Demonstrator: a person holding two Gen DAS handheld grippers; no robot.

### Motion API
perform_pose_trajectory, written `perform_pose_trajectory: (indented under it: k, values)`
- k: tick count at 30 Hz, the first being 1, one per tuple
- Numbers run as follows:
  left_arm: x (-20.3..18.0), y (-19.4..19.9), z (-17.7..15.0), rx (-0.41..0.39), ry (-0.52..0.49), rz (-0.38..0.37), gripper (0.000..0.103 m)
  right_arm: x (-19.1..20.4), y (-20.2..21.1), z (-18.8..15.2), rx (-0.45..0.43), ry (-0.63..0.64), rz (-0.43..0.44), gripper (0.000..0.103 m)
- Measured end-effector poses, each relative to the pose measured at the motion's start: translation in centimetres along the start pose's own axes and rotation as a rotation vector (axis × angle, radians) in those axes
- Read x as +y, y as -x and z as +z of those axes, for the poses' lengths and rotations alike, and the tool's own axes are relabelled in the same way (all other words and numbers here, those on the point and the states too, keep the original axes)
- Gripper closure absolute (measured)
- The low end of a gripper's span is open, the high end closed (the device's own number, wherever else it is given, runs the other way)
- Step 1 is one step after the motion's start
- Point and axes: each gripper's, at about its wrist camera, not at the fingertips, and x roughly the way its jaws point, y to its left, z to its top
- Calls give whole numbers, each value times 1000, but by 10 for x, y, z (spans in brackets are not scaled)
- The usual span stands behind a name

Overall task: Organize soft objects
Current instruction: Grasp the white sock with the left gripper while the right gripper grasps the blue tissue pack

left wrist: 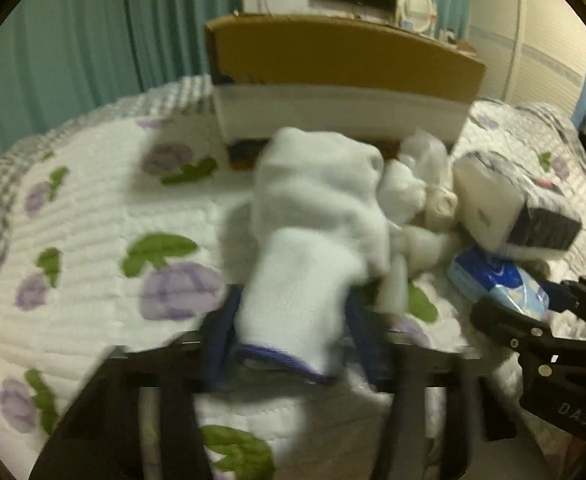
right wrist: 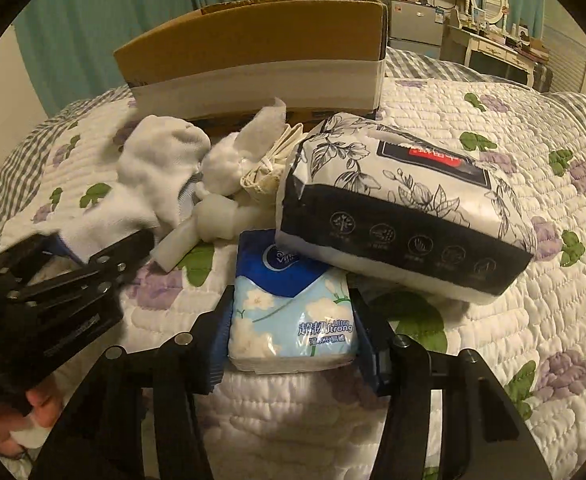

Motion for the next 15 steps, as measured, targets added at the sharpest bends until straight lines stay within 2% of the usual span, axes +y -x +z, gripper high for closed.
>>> perform_pose_trajectory:
  k: [2, 4, 8, 11, 15]
  values:
    - [-1, -2, -3, 9, -3, -36, 75, 2, 4, -5, 1, 12, 4, 51]
    - [-5, 7, -6, -9, -21, -37, 77, 3, 9, -9, -1, 27, 1, 52]
    - [-7, 29, -17, -8, -21, -45, 78, 5, 29, -16, -17, 30, 30, 52]
    - [-6, 48, -29, -2, -23, -20, 78, 10, 48, -20, -40, 40, 50, 52]
    - [1, 80, -37, -23, 15, -32, 78, 17, 79, -26, -84, 52, 80, 52]
